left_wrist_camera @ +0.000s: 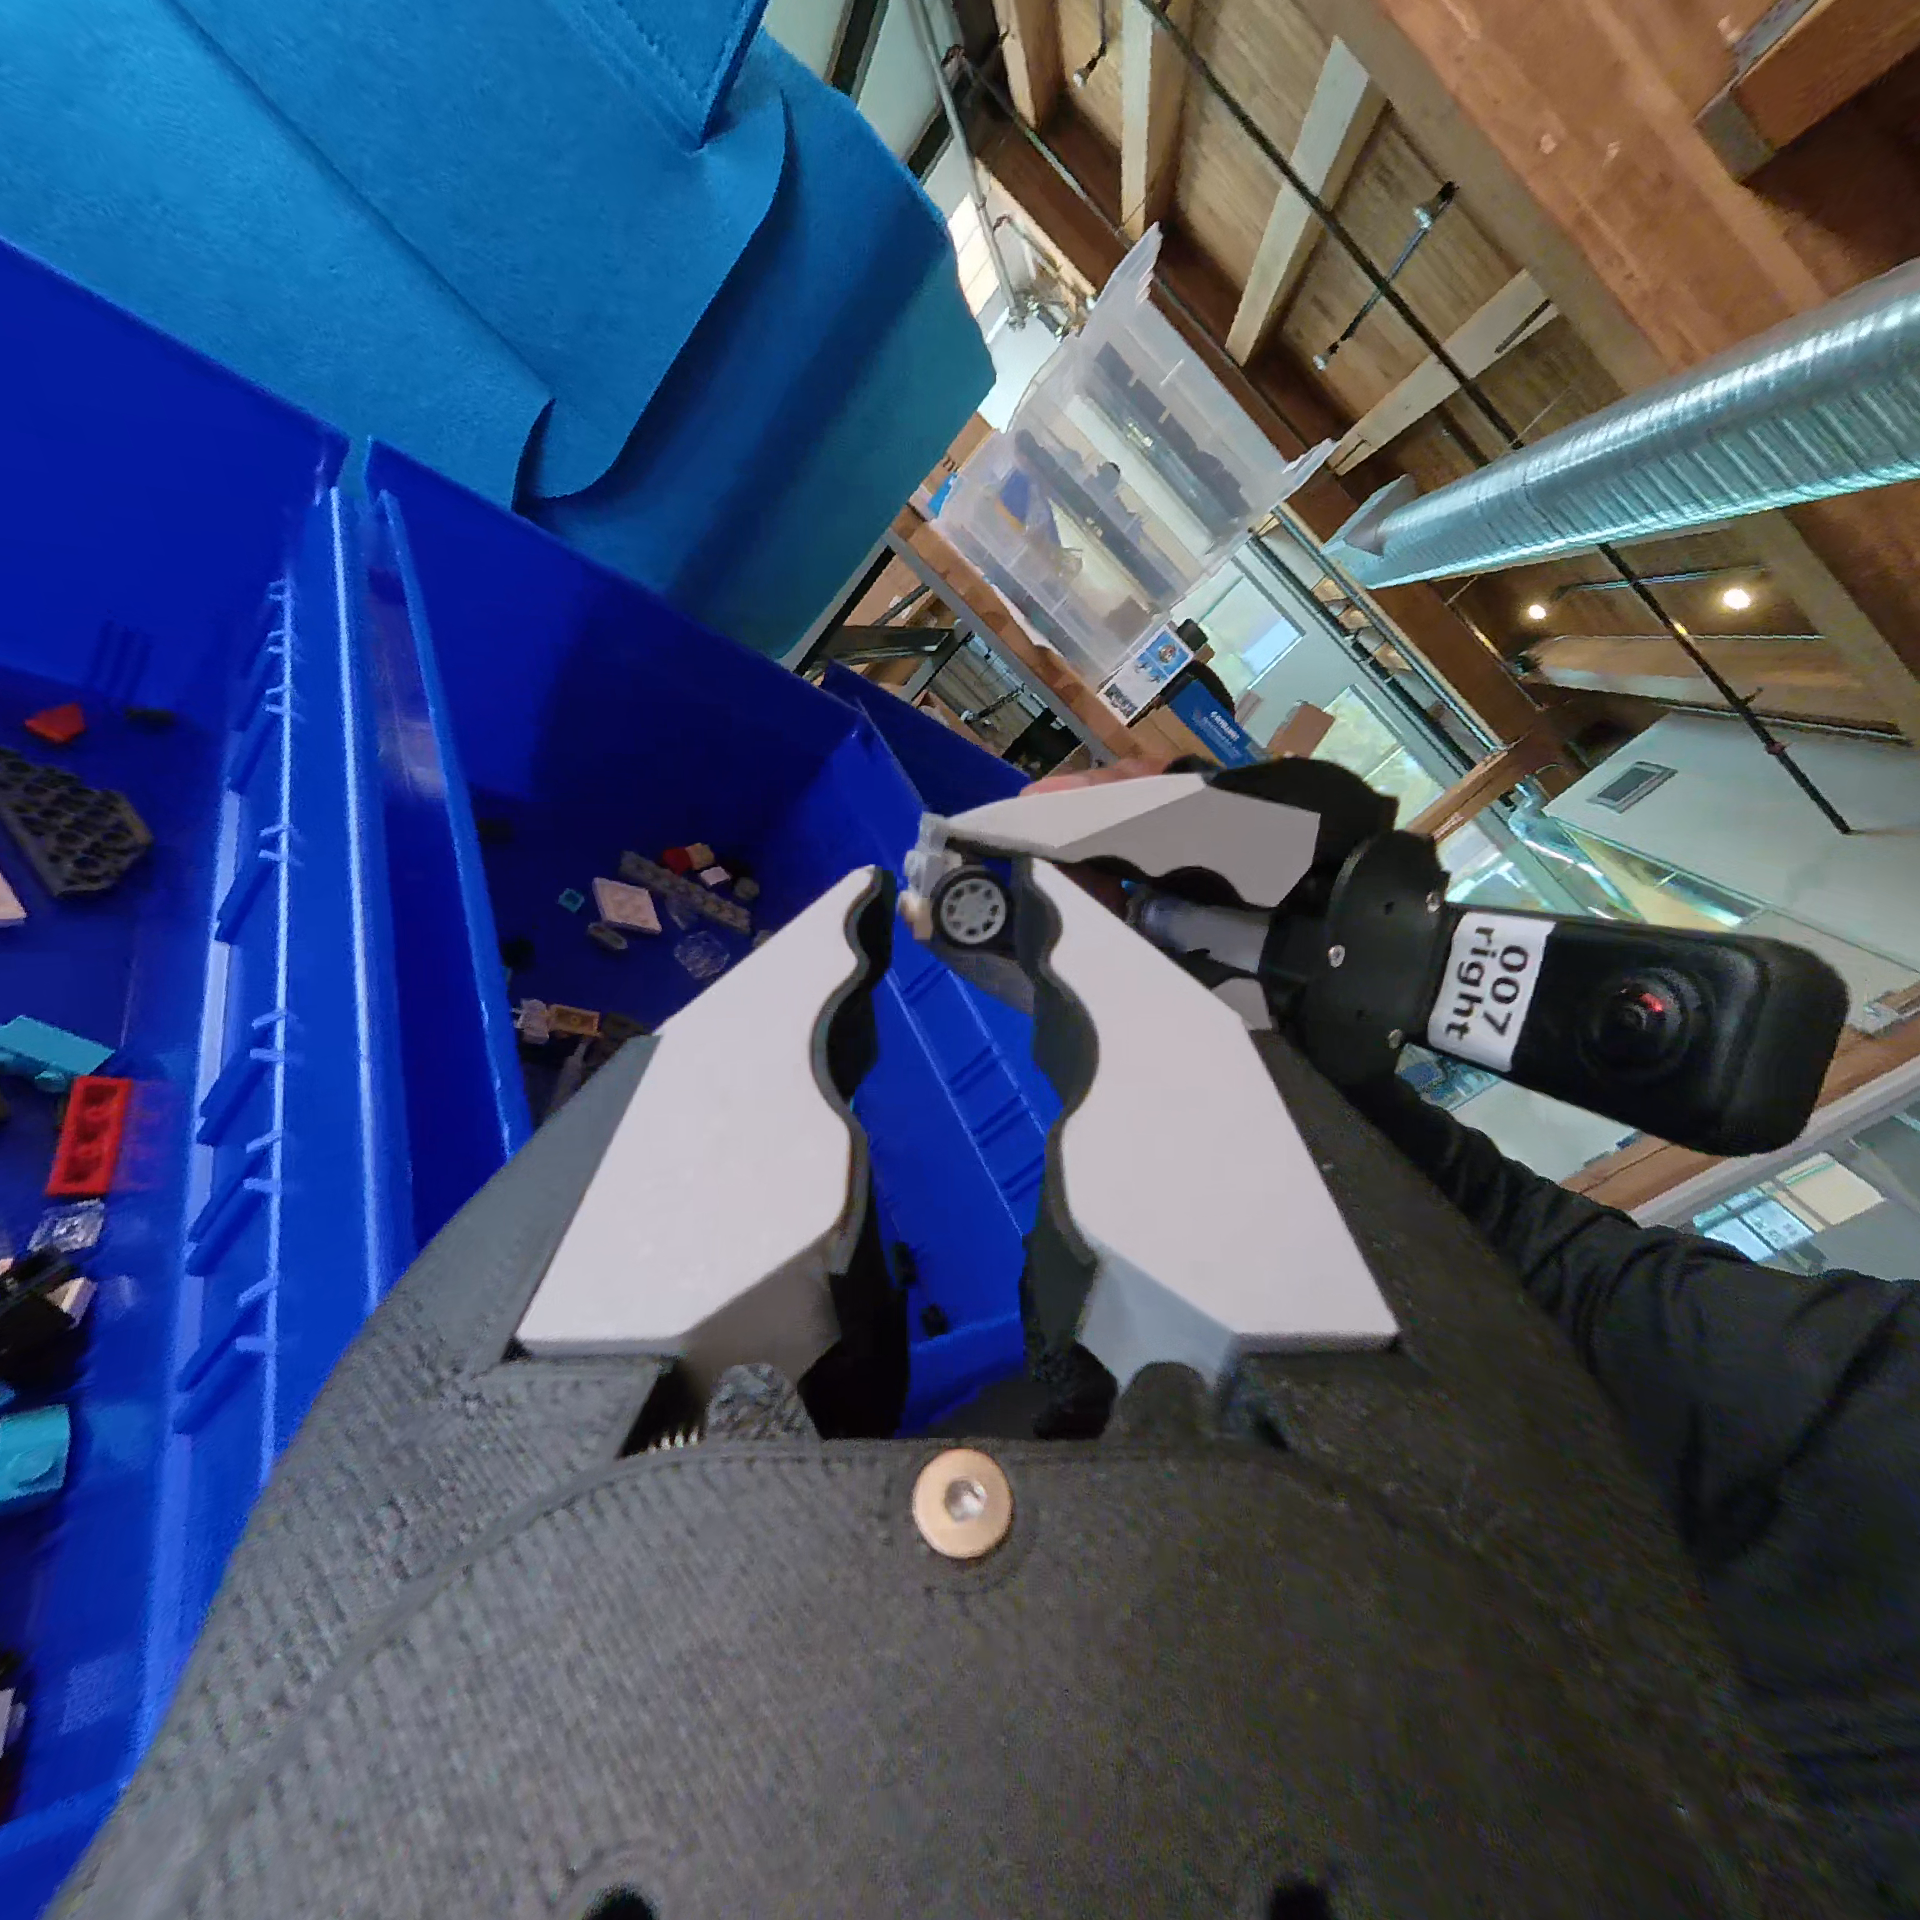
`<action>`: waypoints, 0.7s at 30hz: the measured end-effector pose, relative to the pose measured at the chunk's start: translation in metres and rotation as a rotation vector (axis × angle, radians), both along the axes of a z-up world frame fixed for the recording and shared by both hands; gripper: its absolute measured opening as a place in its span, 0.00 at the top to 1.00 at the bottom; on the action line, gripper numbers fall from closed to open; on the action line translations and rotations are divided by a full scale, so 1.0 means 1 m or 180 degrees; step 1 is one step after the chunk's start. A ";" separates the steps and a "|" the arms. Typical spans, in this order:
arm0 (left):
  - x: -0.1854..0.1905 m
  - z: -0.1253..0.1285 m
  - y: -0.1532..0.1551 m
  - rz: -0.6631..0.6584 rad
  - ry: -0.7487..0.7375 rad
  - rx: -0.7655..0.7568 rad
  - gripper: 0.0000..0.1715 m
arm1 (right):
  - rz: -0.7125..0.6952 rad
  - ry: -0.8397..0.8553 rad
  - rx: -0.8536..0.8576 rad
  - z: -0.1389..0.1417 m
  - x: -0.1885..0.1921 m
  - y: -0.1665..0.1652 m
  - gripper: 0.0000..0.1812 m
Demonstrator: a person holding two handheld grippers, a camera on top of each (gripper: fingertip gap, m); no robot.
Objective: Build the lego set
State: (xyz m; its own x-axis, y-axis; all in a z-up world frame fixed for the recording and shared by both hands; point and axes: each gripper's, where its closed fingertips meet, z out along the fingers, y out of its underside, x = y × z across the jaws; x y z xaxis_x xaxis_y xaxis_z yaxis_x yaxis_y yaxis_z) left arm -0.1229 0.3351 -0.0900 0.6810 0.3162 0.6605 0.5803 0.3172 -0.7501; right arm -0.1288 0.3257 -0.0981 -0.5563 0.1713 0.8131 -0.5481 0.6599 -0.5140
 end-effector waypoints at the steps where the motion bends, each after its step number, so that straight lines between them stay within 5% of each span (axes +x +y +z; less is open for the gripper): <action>1: 0.001 0.002 0.000 -0.0006 0.0042 0.0013 0.88 | 0.0002 0.0038 -0.0034 0.001 0.001 -0.001 0.91; 8: 0.006 0.004 0.001 -0.0165 0.0421 -0.0251 0.89 | 0.0084 -0.0066 -0.0273 0.005 0.008 0.001 0.90; 21: 0.023 -0.006 0.003 -0.0678 0.2052 -0.1543 0.89 | 0.0804 -0.1691 -0.0390 0.013 0.026 0.012 0.84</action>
State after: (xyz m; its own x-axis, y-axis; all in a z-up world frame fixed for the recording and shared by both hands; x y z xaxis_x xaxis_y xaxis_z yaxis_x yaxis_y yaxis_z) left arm -0.0997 0.3379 -0.0963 0.9564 0.2867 -0.0554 0.0014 -0.1944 -0.9809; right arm -0.1027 0.3377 -0.0853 -0.9169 0.0559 0.3953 -0.3274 0.4612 -0.8247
